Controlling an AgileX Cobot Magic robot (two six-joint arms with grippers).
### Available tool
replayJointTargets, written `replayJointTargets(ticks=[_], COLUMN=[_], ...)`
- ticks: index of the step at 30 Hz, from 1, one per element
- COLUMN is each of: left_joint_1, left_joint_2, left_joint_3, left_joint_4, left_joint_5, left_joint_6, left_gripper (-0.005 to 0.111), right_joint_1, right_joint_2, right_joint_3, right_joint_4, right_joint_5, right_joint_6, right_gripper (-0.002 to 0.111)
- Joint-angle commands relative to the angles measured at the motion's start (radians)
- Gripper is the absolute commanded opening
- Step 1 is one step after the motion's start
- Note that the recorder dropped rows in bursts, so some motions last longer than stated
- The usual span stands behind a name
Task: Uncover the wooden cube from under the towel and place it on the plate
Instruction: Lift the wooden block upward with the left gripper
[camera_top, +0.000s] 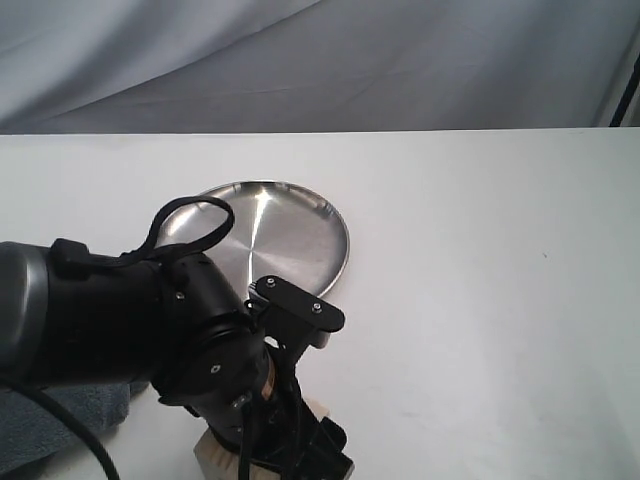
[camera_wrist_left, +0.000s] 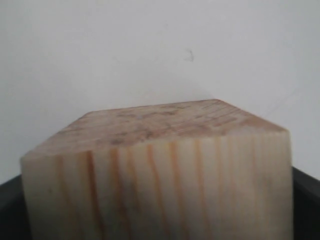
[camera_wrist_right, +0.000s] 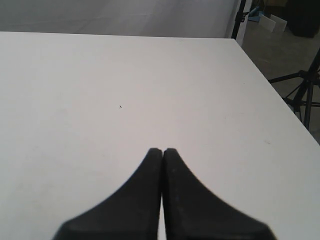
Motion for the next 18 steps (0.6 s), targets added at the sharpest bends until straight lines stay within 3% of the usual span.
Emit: replayJointTargets(ticks=[1, 6, 9, 14, 18], left_joint_1=[0.002, 0.002, 0.002, 0.002, 0.002], left_joint_2=[-0.011, -0.097, -0.225, -0.455, -0.541], left_joint_3=[-0.004, -0.004, -0.004, -0.004, -0.004], left_joint_4=[0.079, 0.201, 0.349, 0.596, 0.733], left_joint_5=[-0.001, 0.036, 0.042, -0.052, -0.096], left_joint_6=[-0.004, -0.012, -0.051, -0.217, -0.298], left_gripper=[0.0, 0.0, 0.0, 0.0, 0.0], right_joint_1=[-0.007, -0.007, -0.007, -0.007, -0.007], right_joint_2=[0.003, 0.003, 0.003, 0.003, 0.003], right_joint_3=[0.003, 0.003, 0.003, 0.003, 0.003], right_joint_4=[-0.006, -0.006, -0.006, -0.006, -0.006], right_joint_5=[-0.011, -0.011, -0.011, -0.011, -0.011], right_joint_6=[0.005, 0.005, 0.005, 0.005, 0.005], right_gripper=[0.0, 0.0, 0.0, 0.0, 0.0])
